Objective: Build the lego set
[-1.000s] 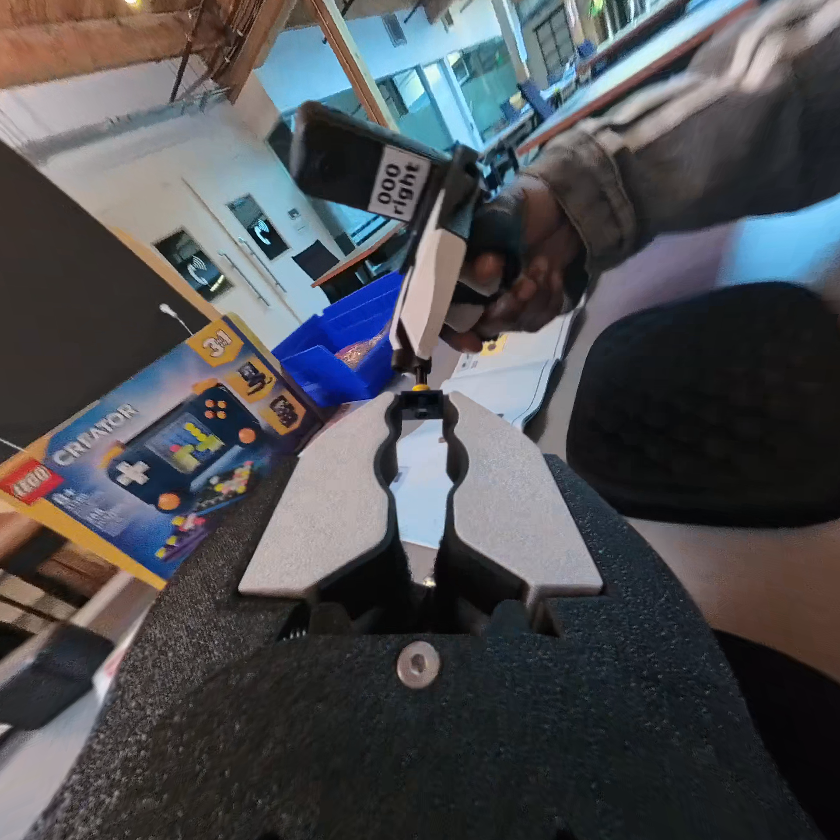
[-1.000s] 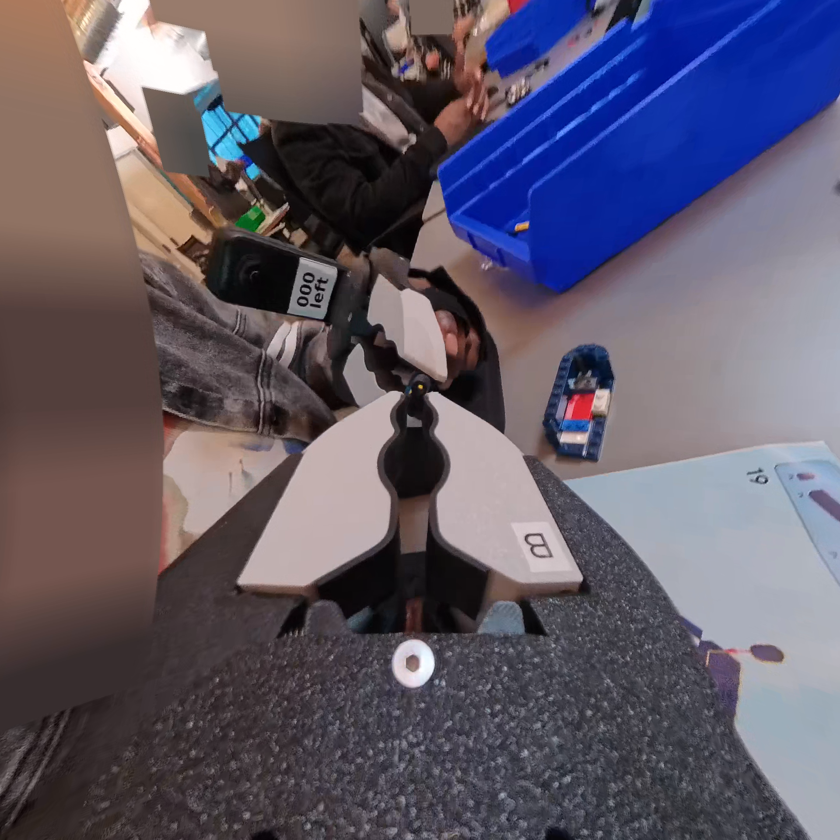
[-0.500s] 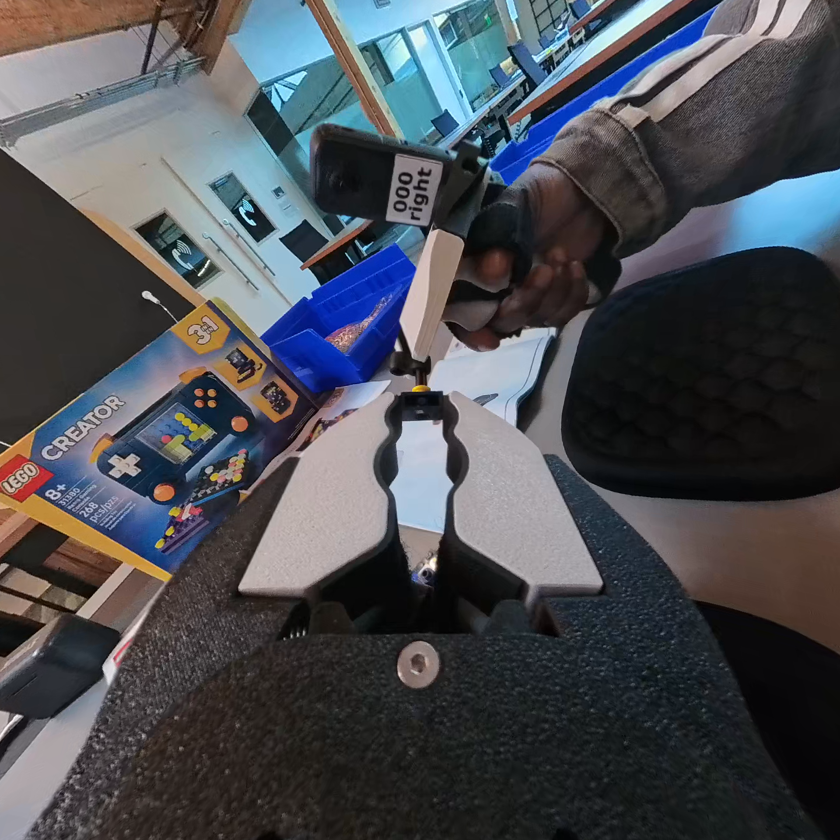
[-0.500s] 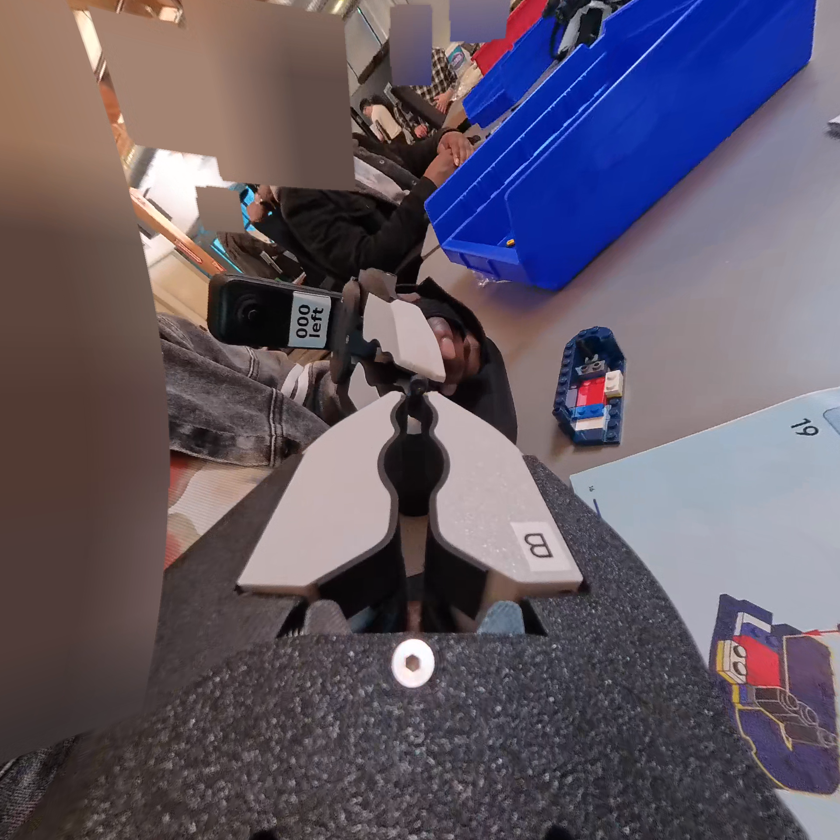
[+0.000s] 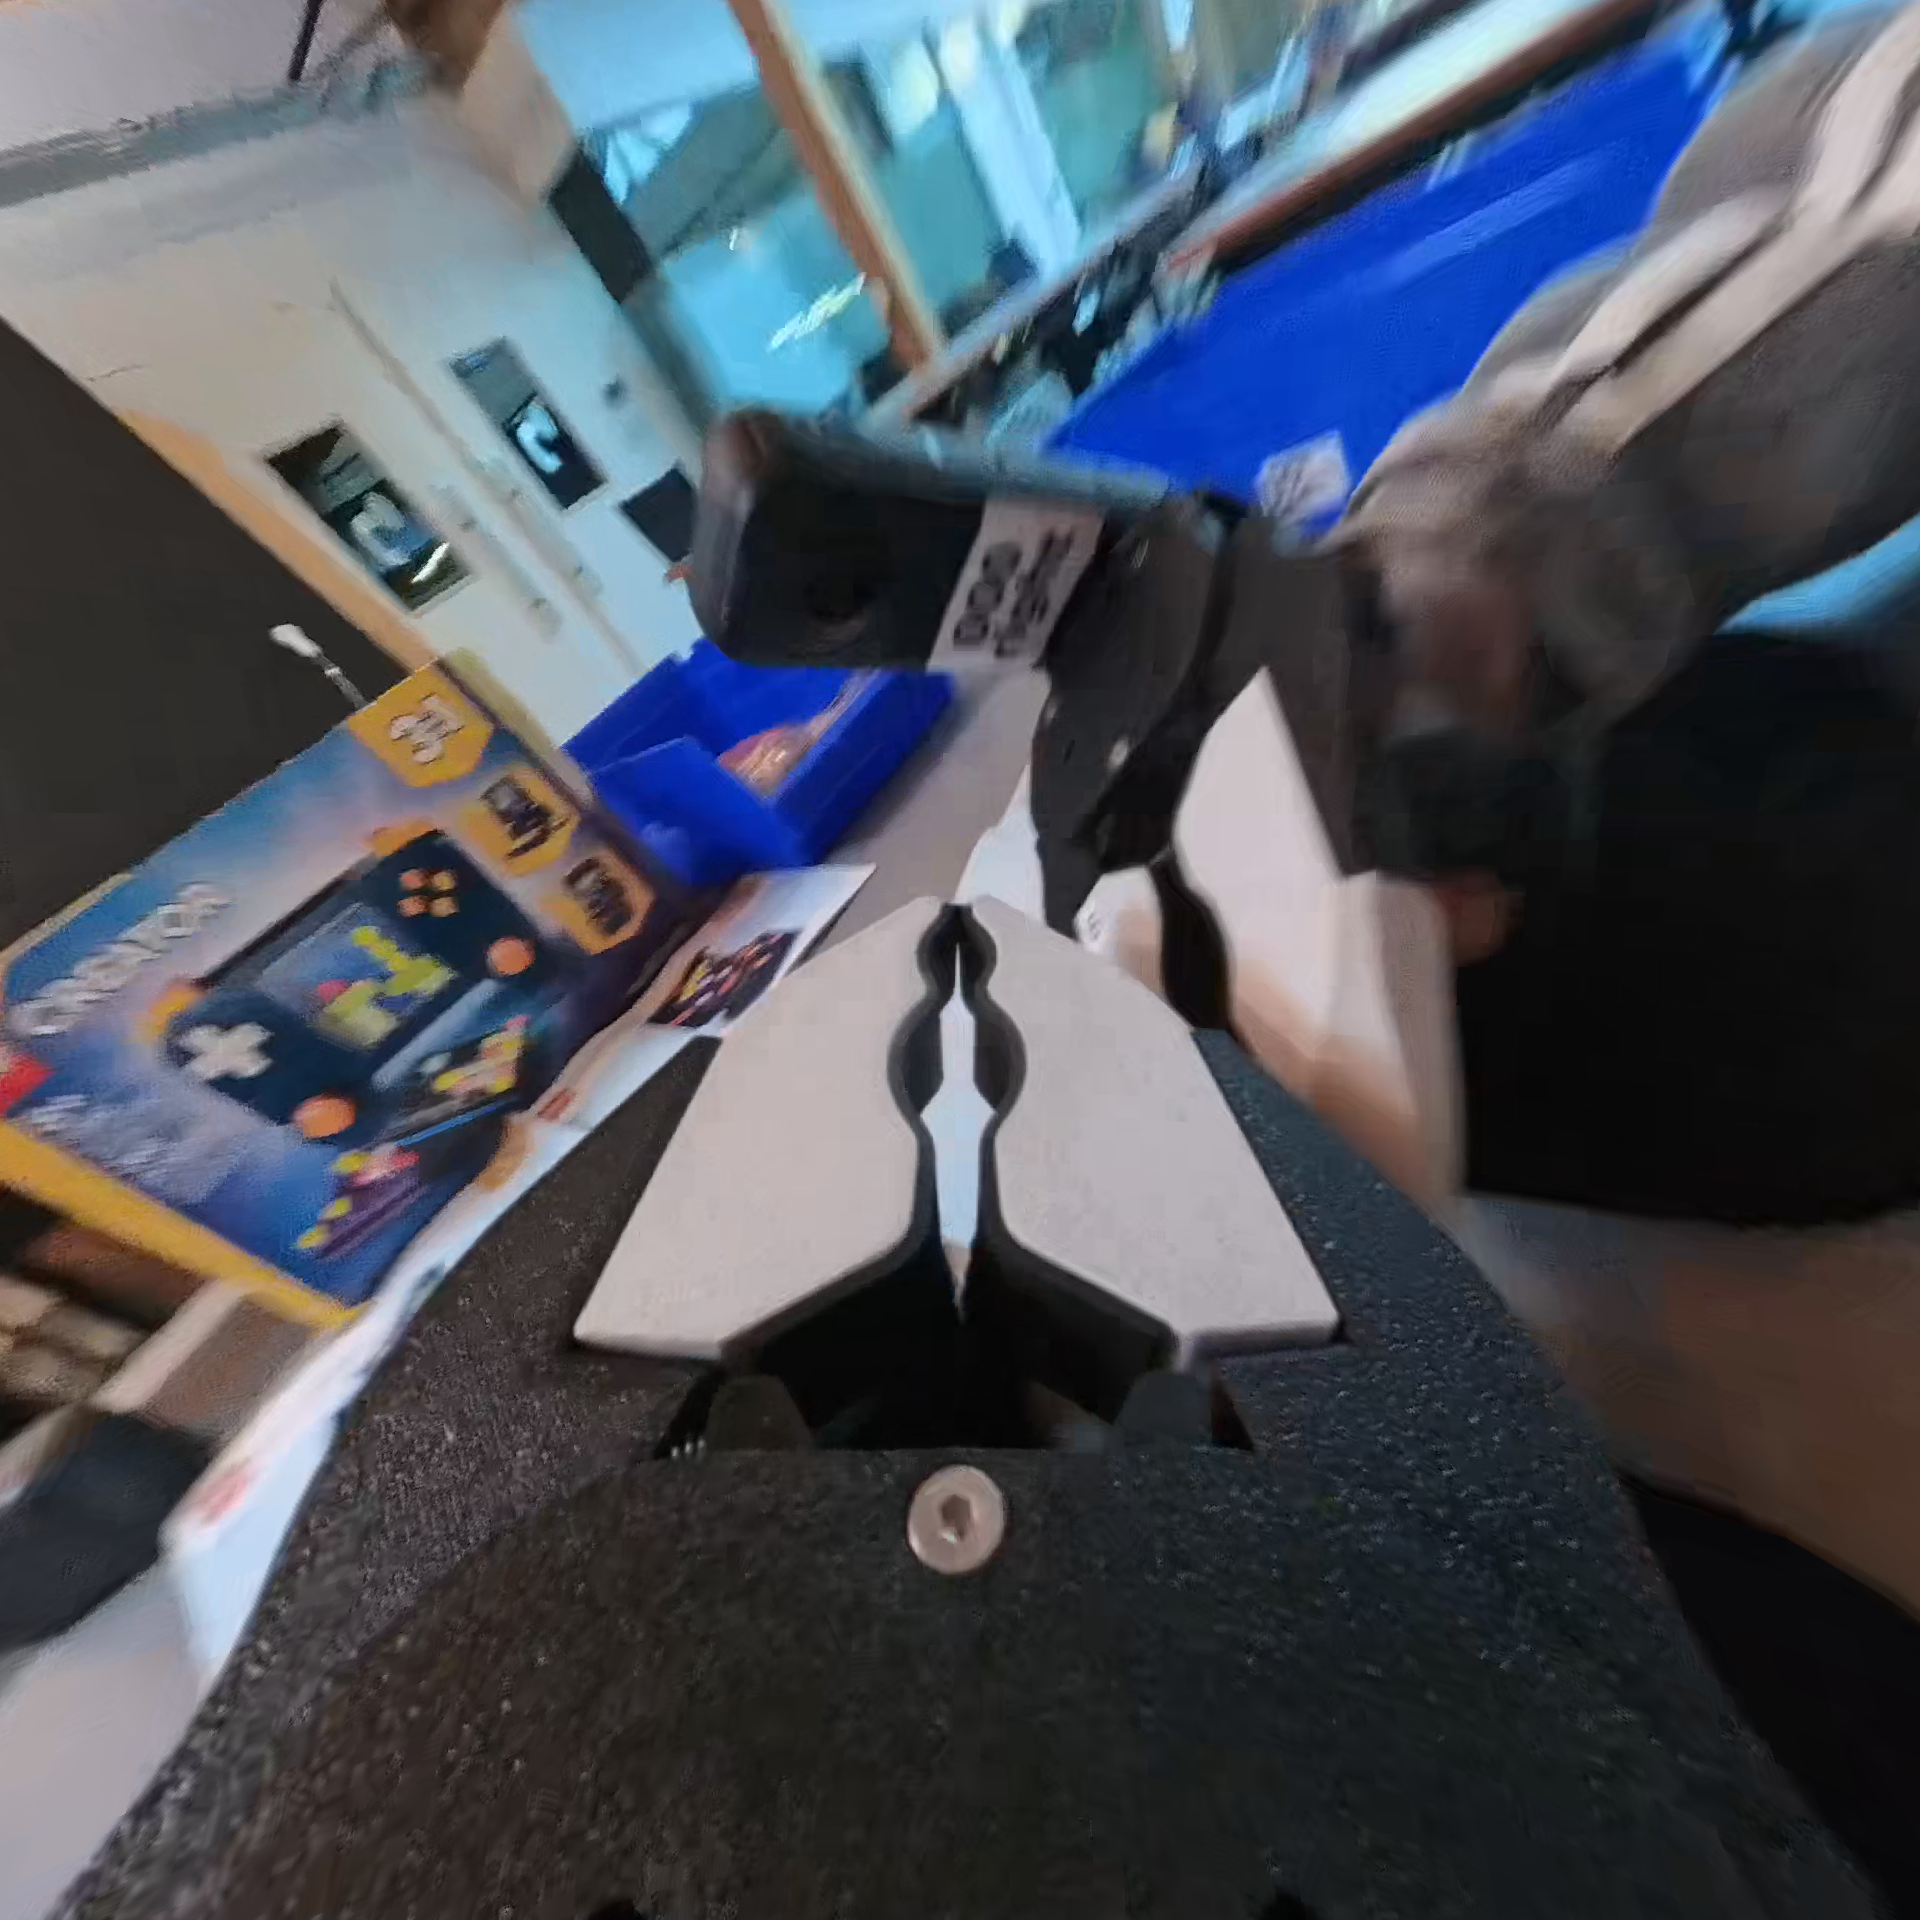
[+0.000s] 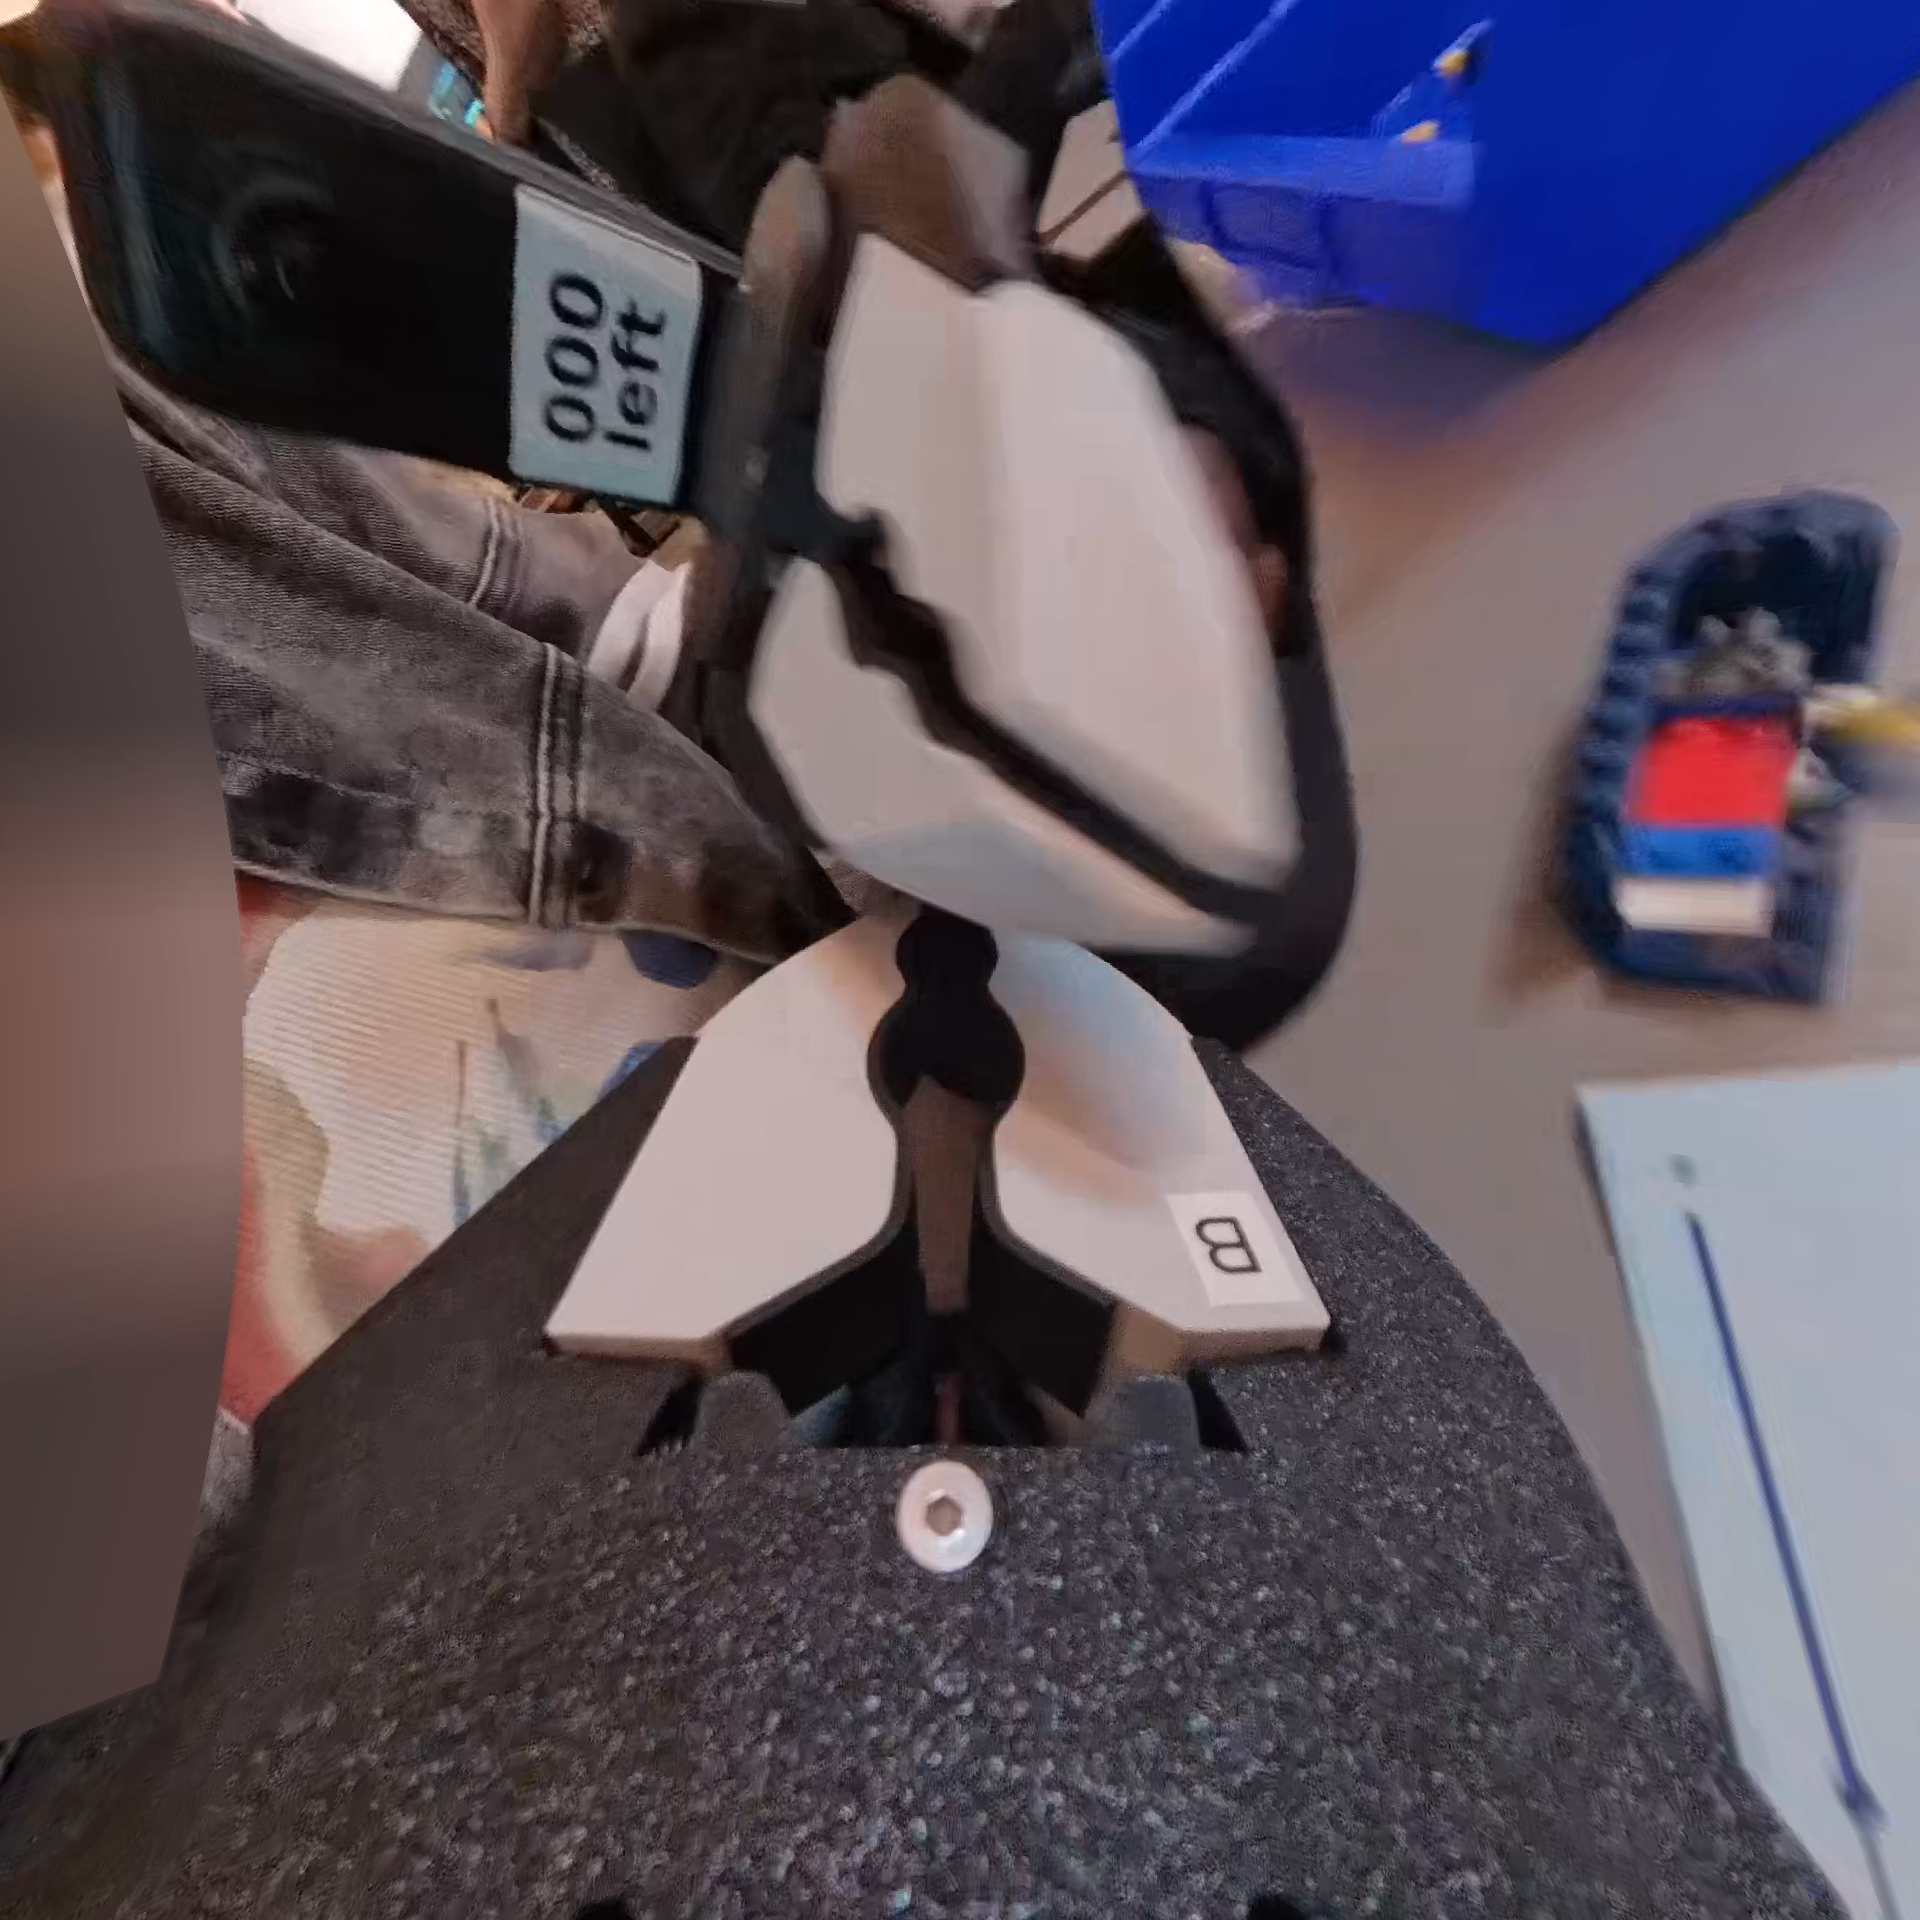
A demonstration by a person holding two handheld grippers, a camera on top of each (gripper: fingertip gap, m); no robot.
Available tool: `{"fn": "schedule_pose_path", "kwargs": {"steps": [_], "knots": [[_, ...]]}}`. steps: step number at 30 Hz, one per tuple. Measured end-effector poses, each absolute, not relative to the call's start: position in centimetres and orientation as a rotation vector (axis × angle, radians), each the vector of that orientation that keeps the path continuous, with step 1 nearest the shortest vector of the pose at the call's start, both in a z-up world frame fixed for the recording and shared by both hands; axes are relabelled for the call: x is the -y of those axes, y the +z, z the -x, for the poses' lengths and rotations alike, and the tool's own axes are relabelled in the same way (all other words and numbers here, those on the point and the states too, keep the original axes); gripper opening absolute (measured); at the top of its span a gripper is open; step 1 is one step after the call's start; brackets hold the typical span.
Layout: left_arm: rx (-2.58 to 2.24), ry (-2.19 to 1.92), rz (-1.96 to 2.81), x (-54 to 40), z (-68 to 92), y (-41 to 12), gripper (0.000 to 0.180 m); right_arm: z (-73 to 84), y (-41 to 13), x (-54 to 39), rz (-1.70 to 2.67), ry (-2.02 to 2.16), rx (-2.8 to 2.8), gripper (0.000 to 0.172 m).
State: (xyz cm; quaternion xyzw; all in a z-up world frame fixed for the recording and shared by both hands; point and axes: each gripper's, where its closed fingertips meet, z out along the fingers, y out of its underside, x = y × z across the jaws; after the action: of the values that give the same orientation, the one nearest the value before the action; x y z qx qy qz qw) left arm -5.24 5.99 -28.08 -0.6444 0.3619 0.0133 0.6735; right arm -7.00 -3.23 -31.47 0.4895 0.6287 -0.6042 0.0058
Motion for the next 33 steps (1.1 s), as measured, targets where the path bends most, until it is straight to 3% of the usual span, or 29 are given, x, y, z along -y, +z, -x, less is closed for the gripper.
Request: {"fn": "schedule_pose_path", "kwargs": {"steps": [7, 17, 33], "knots": [[-0.493, 0.120, 1.496, -6.4, 13.4, -26.6, 0.009, 9.0, -30.6, -7.0, -1.999, -2.069, -1.867, 0.004], [-0.511, 0.044, 1.504, -6.5, 13.0, -27.3, 0.018, 7.5, -27.8, -8.8, -1.834, -2.501, -1.605, 0.004], [-0.572, 0.016, 1.495, -6.1, 11.1, -27.4, 0.019, 7.7, -28.5, -8.9, -1.902, -2.468, -1.597, 0.005]]}}
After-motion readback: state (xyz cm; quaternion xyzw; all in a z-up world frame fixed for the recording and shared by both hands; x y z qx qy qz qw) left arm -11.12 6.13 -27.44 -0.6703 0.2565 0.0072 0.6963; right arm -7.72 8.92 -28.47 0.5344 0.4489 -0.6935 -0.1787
